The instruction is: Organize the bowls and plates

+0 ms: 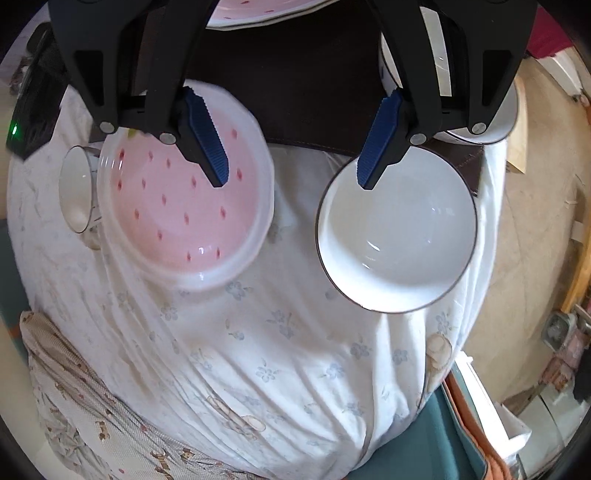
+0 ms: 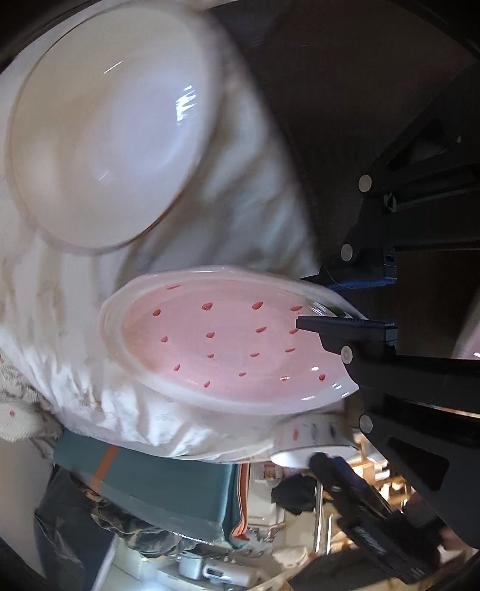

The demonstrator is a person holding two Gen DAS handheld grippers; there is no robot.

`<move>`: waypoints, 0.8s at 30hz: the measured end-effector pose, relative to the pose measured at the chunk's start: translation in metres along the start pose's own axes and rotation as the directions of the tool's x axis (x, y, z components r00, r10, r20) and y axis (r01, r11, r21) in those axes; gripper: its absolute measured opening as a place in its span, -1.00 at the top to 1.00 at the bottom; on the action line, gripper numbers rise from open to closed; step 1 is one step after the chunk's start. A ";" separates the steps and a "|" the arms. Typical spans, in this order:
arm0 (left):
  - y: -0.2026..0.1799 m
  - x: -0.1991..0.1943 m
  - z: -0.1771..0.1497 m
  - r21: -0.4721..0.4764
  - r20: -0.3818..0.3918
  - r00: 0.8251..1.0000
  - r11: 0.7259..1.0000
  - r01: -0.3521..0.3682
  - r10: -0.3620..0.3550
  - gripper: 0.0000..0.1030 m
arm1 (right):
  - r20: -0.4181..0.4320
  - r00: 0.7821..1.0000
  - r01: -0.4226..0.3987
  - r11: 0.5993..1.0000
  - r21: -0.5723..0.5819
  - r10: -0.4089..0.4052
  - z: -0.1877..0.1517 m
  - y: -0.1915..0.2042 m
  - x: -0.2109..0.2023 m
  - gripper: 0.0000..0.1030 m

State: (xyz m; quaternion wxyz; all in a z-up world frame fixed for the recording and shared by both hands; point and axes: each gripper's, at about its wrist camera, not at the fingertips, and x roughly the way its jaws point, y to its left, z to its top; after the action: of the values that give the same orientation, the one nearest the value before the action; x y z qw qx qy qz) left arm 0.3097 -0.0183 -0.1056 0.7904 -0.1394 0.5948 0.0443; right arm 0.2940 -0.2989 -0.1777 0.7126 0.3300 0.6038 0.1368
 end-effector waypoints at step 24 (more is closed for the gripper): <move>-0.059 0.044 -0.011 0.130 -0.128 0.992 0.991 0.023 -0.006 -0.34 | -0.041 0.999 0.022 0.997 0.074 -0.019 0.012 -0.050 -0.037 0.61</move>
State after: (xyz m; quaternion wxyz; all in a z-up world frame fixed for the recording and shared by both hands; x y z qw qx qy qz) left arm 0.3260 -0.0817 -0.1407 0.7586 -0.0939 0.6447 -0.0096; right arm 0.2869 -0.3619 -0.1800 0.6888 0.3473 0.6261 0.1132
